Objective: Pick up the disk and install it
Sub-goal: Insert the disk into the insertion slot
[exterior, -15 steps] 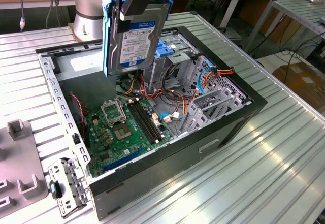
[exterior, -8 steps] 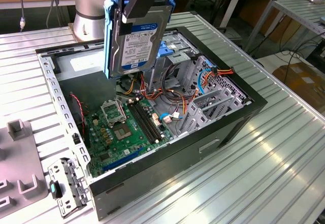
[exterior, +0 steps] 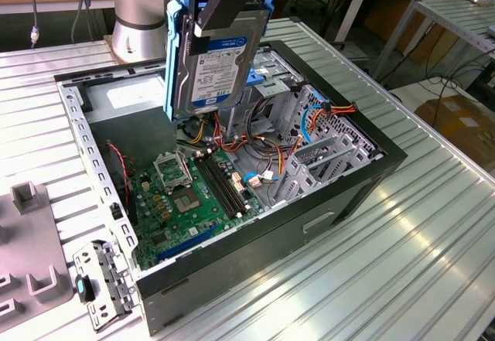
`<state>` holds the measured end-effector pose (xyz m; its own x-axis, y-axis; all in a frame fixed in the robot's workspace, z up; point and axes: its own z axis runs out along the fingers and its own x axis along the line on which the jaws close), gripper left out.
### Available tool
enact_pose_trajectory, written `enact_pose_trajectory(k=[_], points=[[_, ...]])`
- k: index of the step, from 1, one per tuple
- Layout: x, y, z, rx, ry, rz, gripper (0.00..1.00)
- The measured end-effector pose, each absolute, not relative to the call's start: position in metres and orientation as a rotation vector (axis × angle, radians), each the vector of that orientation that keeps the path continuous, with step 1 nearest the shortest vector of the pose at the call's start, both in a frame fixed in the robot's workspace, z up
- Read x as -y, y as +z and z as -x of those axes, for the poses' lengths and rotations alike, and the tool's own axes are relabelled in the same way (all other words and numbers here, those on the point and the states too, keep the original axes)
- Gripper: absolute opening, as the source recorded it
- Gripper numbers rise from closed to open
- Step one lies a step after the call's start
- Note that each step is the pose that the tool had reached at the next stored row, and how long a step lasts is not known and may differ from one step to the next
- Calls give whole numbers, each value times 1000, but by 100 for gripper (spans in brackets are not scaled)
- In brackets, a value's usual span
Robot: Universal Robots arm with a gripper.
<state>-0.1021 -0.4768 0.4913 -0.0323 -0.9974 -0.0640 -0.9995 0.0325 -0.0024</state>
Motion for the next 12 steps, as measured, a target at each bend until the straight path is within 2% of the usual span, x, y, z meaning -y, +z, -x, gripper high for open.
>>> enact_pose_trajectory(k=[12], points=[[480, 491, 86, -2225, 61, 2154, 37]])
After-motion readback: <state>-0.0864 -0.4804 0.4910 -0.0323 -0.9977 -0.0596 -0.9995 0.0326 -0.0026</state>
